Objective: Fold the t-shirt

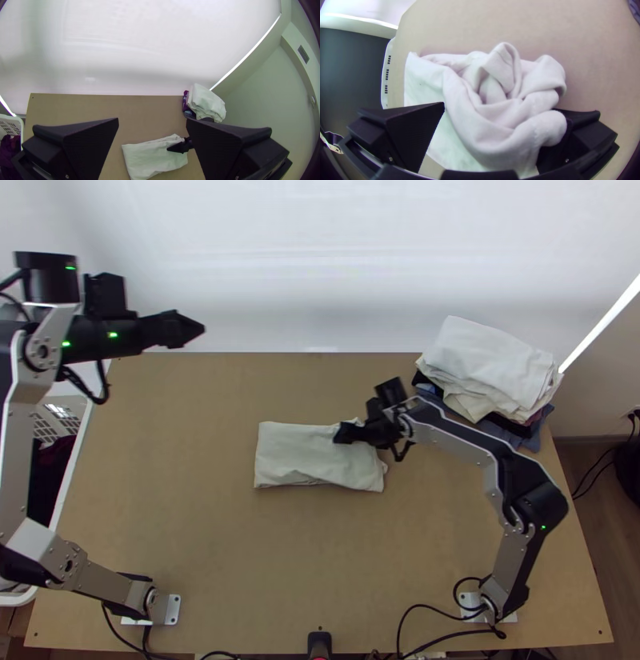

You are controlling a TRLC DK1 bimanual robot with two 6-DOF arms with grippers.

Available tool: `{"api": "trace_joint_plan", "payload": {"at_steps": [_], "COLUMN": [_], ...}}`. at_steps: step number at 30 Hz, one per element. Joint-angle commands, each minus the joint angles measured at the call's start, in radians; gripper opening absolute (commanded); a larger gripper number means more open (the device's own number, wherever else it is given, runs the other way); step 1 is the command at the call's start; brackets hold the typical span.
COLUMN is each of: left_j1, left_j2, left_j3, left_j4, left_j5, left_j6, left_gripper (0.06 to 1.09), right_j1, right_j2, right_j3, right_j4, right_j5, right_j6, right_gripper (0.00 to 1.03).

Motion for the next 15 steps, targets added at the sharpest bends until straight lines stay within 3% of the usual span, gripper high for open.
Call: {"api": "trace_joint_plan", "payload": {"at_steps": [1, 4, 15], "left_j1": [0.034, 0.061, 0.098], "left_j2": [-0.040, -0.053, -0.059], "left_j3": [-0.005, -0.006, -0.009], "left_j4": [-0.017, -0.020, -0.023], "left_j5": [0.009, 0.009, 0.013], "left_j6": [0.012, 0.012, 0.021], "left_gripper": [1.04, 1.04, 1.04], "right_j1": [0.007, -0.039, -0.281], "right_j2": [0.006, -0.068, -0.255], "right_j3": [0.045, 0.069, 0.361], "right_j4": [-0.039, -0.043, -0.243], "right_j5": [-0.033, -0.080, -0.221], "right_j6": [0.033, 0.075, 0.079], "right_gripper": [0.63, 0.05, 0.03]}}
